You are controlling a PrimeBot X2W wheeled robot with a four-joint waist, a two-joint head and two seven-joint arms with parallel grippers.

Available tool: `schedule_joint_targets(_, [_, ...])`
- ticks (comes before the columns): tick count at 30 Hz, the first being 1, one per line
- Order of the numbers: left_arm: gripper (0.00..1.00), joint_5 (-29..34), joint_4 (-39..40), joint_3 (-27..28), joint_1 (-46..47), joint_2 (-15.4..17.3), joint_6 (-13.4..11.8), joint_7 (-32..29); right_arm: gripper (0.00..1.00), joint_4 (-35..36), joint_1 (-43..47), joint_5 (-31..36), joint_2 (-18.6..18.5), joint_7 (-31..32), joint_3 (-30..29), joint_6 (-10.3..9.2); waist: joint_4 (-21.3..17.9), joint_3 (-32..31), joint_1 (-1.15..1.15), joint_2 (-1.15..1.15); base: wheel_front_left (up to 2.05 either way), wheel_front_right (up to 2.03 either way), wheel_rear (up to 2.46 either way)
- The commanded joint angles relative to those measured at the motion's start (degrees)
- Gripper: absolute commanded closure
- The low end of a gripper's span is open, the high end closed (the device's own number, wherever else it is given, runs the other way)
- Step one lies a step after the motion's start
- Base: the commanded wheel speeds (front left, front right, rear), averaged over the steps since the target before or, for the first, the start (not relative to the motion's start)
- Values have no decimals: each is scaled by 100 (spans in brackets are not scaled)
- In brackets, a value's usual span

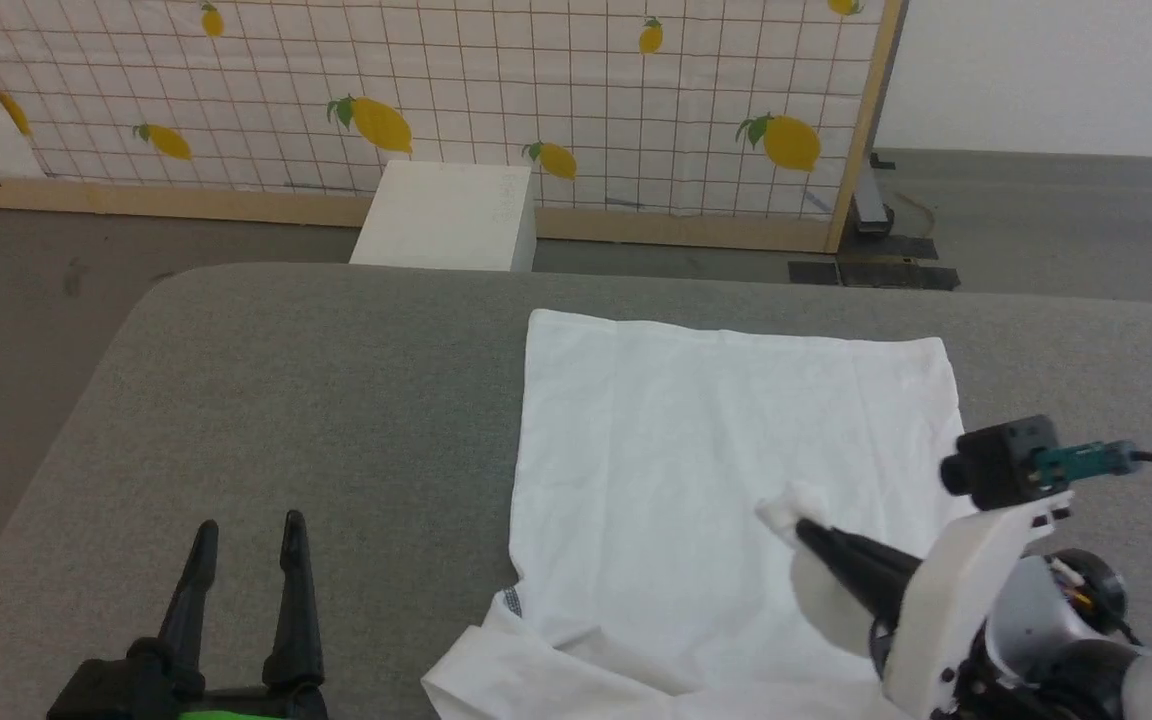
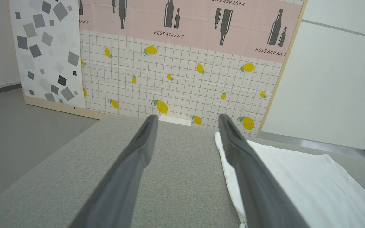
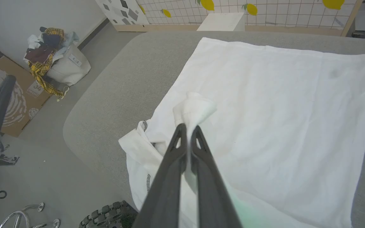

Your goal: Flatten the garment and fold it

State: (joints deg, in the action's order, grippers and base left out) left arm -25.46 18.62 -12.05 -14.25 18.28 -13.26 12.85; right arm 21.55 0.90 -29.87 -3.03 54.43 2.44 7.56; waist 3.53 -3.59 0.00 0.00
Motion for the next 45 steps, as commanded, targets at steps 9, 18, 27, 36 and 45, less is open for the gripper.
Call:
schedule_joint_targets(9, [0, -43, 5, -45, 5, 55, -34, -37, 100, -1080, -458, -118, 14, -783, 1479, -8, 281, 94, 0, 0, 0, 0, 0])
schedule_joint_targets(18, [0, -58, -78, -124, 155, -1, -5, -20, 100, -2657, -1173, -119, 14, -1641, 2488, -8, 516, 237, 0, 0, 0, 0, 0])
schedule_joint_targets(27, [0, -74, -177, -188, 266, -37, 27, -3, 100, -4112, -1454, 51, 15, -2145, 2894, -8, 679, 301, 0, 0, 0, 0, 0])
schedule_joint_targets(36, [0, -98, -257, -203, 338, -60, 38, 24, 0, -4794, -1672, -228, 15, -2574, 3197, -8, 629, 335, 0, 0, 0, 0, 0])
schedule_joint_targets(45, [0, -117, -270, -197, 314, -37, 27, 36, 0, -4526, -1916, -851, 15, -2707, 3193, -8, 363, 282, 0, 0, 0, 0, 0])
